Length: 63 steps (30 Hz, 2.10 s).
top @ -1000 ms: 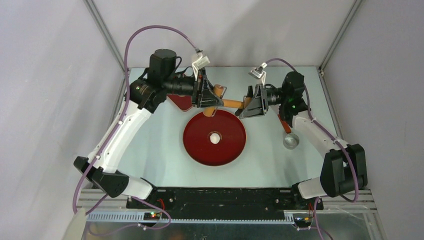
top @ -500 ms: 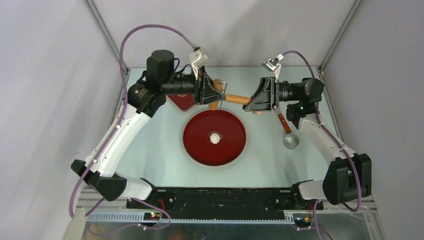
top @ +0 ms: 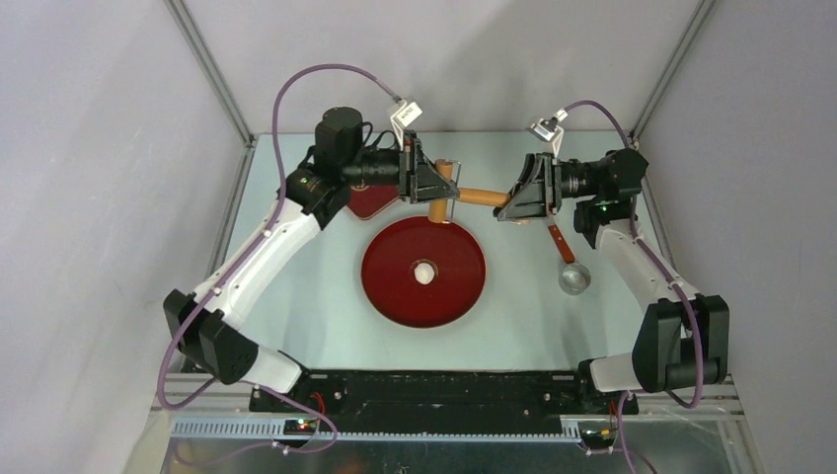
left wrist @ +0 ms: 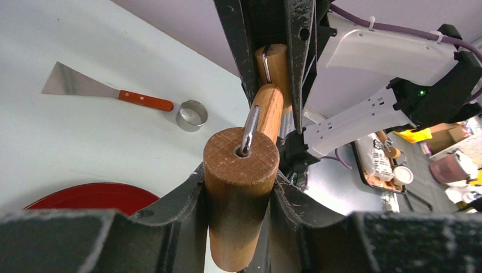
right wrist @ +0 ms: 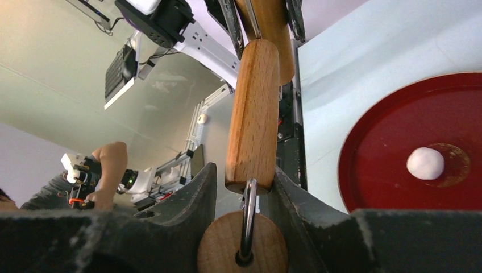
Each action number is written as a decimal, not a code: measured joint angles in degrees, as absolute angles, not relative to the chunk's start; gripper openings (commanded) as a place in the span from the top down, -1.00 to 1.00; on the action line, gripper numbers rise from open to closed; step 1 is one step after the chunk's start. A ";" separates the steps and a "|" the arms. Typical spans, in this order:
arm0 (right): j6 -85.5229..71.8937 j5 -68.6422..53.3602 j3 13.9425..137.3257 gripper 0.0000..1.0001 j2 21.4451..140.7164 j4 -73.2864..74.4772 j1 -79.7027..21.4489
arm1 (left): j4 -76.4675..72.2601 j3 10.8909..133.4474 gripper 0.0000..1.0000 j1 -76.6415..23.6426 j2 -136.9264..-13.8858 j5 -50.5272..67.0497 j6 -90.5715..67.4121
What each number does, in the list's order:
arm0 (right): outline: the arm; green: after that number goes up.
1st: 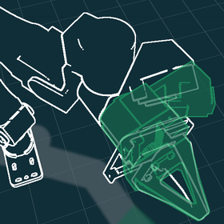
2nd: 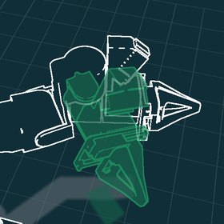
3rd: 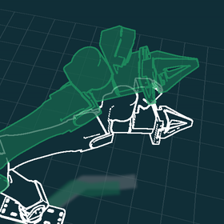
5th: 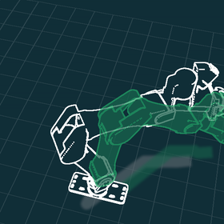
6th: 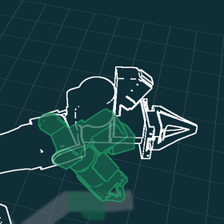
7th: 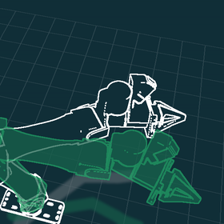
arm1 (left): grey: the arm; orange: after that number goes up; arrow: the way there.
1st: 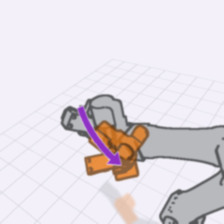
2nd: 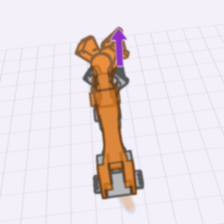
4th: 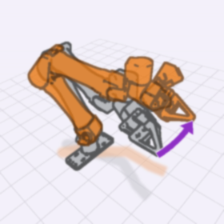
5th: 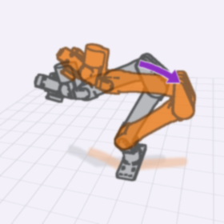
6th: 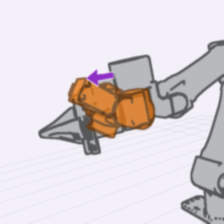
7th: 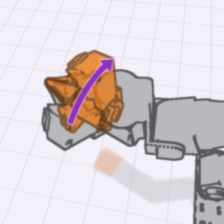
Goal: Roll out the dumpling wrappers from the dough
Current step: Pick up the rolling pin from the center of the board.
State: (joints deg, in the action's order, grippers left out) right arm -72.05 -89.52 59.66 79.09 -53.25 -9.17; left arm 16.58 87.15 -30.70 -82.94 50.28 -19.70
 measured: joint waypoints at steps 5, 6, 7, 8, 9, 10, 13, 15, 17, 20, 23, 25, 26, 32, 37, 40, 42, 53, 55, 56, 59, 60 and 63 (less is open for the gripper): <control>-64.10 -89.71 59.66 0.75 79.09 -45.45 -6.61 | 5.39 81.58 1.00 -30.30 -84.66 51.29 -28.82; -60.62 -89.54 59.66 0.72 79.05 -41.71 -6.37 | 3.29 80.27 1.00 -30.13 -84.97 51.48 -30.76; -57.30 -89.14 59.66 0.63 78.87 -37.95 -6.26 | 1.74 79.37 1.00 -29.95 -85.34 51.68 -32.27; -50.94 -87.81 60.07 0.56 78.43 -30.17 -6.26 | 0.23 78.43 1.00 -29.69 -85.82 51.75 -33.74; -42.41 -85.23 60.95 0.37 77.91 -20.56 -6.59 | -0.89 77.60 1.00 -29.43 -86.37 51.77 -34.81; -35.33 -82.35 62.39 0.26 77.49 -11.75 -6.98 | -1.39 76.97 1.00 -29.10 -86.76 51.72 -35.44; -17.06 -71.29 67.88 -0.21 75.85 9.76 -9.52 | -1.89 74.39 1.00 -27.42 -87.70 52.14 -36.34; -11.27 -67.72 69.36 -0.40 74.52 14.98 -11.03 | -1.93 73.52 1.00 -27.90 -88.14 52.97 -38.46; -11.44 -66.41 69.36 -0.56 73.10 16.19 -10.57 | -2.31 73.34 1.00 -28.08 -88.25 53.15 -39.68; -18.31 -66.37 66.65 -0.74 71.57 8.32 -7.81 | -2.72 73.67 1.00 -28.25 -88.36 52.97 -41.23; -26.09 -66.59 63.40 -0.80 70.87 -1.02 -5.19 | -2.50 74.63 1.00 -27.73 -89.01 52.62 -42.48; -28.99 -66.22 62.37 -0.83 70.87 -4.71 -4.86 | -2.42 74.81 1.00 -27.00 -89.23 52.66 -43.13; -30.06 -65.91 61.87 -0.85 70.70 -6.09 -5.10 | -2.42 74.81 1.00 -26.68 -89.23 52.84 -43.53; -36.58 -62.70 55.24 -0.93 67.68 -16.21 -7.29 | -4.80 74.81 1.00 -25.96 -89.23 53.80 -46.52; -43.05 -61.98 53.30 -0.92 68.42 -24.73 -8.47 | -8.73 74.70 1.00 -25.08 -89.21 53.69 -49.28; -47.46 -61.95 52.58 -0.92 70.06 -30.48 -9.30 | -10.72 73.56 1.00 -25.08 -88.92 53.15 -49.63; -51.37 -61.98 51.86 -0.91 71.53 -34.98 -9.93 | -11.92 72.27 1.00 -25.32 -88.73 52.71 -49.69; -65.45 -60.20 49.89 -0.86 75.96 -50.52 -11.03 | -15.77 69.93 1.00 -25.89 -88.71 51.59 -51.03; -65.89 -59.27 49.39 -0.84 75.96 -51.33 -11.31 | -17.04 69.25 1.00 -25.89 -88.71 51.35 -51.22; -65.95 -58.67 49.04 -0.82 75.96 -51.42 -11.55 | -17.61 68.77 1.00 -25.89 -88.71 51.20 -51.51; -65.01 -56.40 47.90 -0.73 75.72 -50.46 -12.29 | -18.76 67.42 1.00 -25.89 -88.73 50.61 -52.12; -64.42 -55.75 47.72 -0.66 75.55 -49.82 -12.53 | -18.85 67.22 1.00 -25.89 -88.79 50.52 -52.34; -62.15 -53.45 47.62 -0.59 74.59 -46.70 -13.02 | -19.27 67.18 1.00 -25.89 -88.99 50.15 -52.60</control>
State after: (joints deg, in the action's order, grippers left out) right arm -62.15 -53.45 47.62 74.59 -46.70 -13.02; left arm -19.27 67.18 -25.89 -88.99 50.15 -52.60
